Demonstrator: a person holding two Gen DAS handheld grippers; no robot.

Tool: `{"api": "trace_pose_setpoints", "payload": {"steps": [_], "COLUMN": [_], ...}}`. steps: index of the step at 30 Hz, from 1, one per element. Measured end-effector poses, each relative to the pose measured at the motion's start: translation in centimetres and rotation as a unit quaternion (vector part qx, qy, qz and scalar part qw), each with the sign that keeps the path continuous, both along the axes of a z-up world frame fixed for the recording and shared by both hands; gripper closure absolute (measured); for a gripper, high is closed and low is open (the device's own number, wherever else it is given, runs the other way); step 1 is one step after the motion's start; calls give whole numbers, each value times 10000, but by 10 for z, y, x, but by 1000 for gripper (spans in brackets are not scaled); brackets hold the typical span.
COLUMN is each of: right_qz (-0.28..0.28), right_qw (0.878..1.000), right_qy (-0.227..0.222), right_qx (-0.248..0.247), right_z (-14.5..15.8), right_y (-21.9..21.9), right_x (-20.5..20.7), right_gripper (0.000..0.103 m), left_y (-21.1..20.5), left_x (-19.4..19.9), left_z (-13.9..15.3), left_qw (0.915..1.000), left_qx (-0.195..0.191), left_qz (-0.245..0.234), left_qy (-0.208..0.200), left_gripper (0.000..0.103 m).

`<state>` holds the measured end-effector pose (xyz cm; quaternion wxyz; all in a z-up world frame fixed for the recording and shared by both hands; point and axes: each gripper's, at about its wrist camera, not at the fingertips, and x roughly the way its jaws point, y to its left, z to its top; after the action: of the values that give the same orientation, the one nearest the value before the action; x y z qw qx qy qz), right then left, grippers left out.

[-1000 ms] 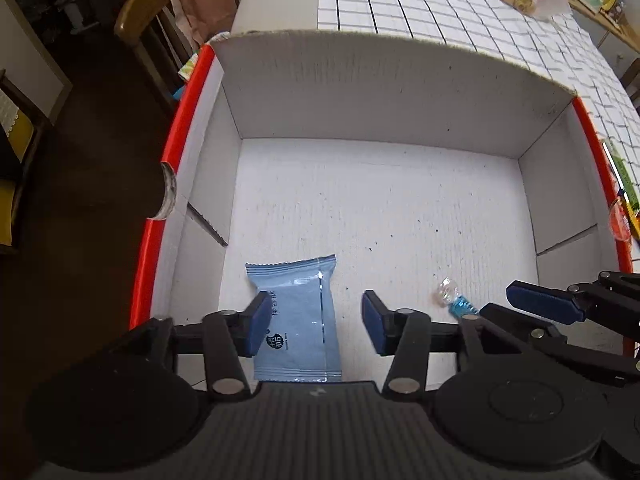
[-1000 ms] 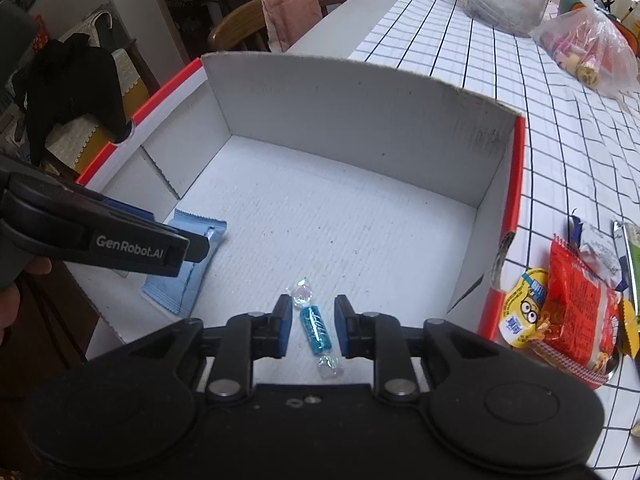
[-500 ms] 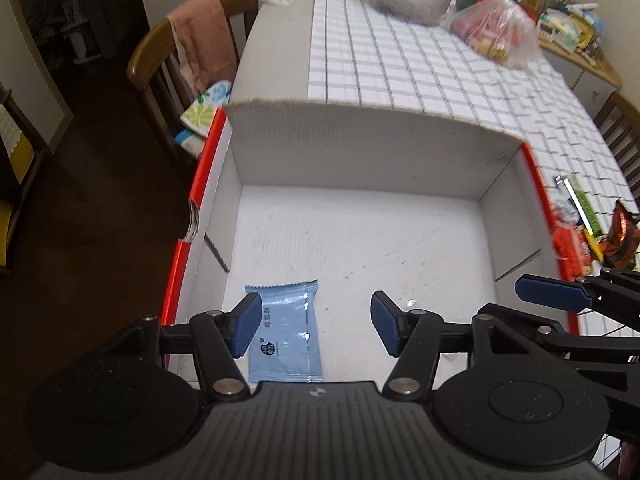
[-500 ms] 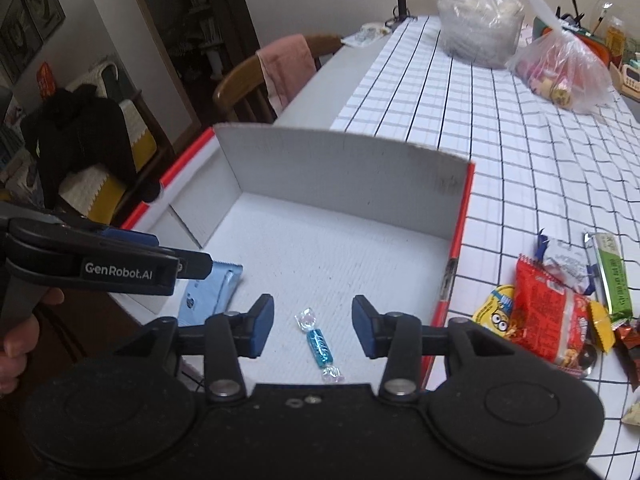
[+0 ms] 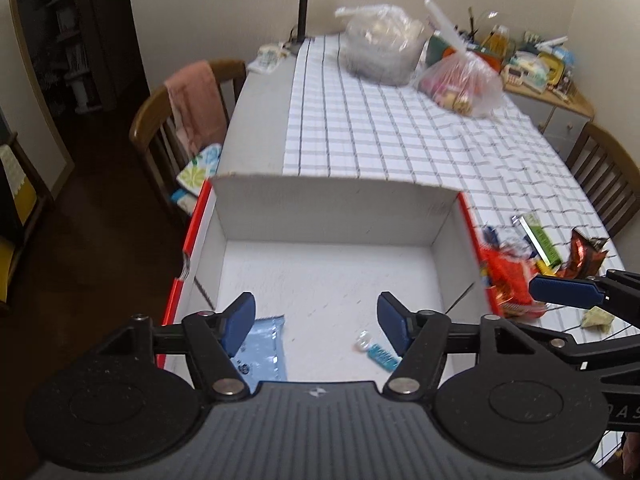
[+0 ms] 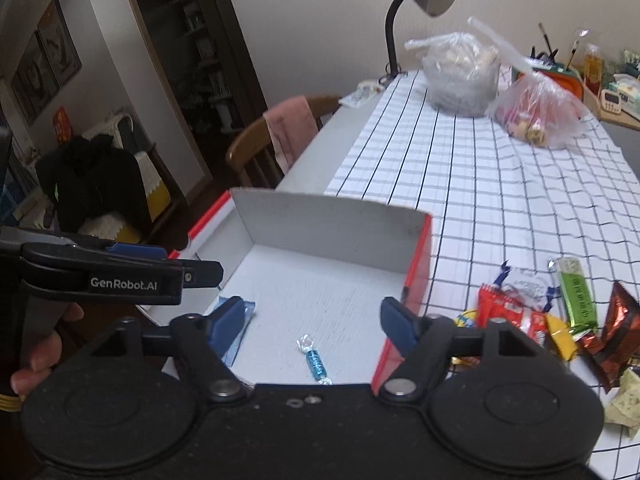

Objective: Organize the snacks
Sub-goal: 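Move both tools back to the snack pile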

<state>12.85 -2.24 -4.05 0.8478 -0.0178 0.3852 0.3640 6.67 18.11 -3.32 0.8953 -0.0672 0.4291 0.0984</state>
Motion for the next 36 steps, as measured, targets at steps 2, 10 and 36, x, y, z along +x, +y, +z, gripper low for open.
{"api": "trace_pose_setpoints", "payload": {"steps": [2,10,36], "right_qz": [-6,-87,-3], "right_qw": [9999,9991,9964], "right_qy": [-91,-324,-451], "right_qx": [79,263,-723], "right_z": [5,15,-38], "right_y": [-11,-57,-237], "right_x": [-3,-7,43], "right_gripper": [23,11,0], "left_y": [-9,-59,-214], "left_x": [-4,-10,72], "left_z": [6,20,-46], "left_qw": [9999,9983,9977], "left_qx": [21,86,-155], "left_qz": [-18,-201,-650], "left_qy": [-141,-545,99], "left_gripper": [31,24,21]}}
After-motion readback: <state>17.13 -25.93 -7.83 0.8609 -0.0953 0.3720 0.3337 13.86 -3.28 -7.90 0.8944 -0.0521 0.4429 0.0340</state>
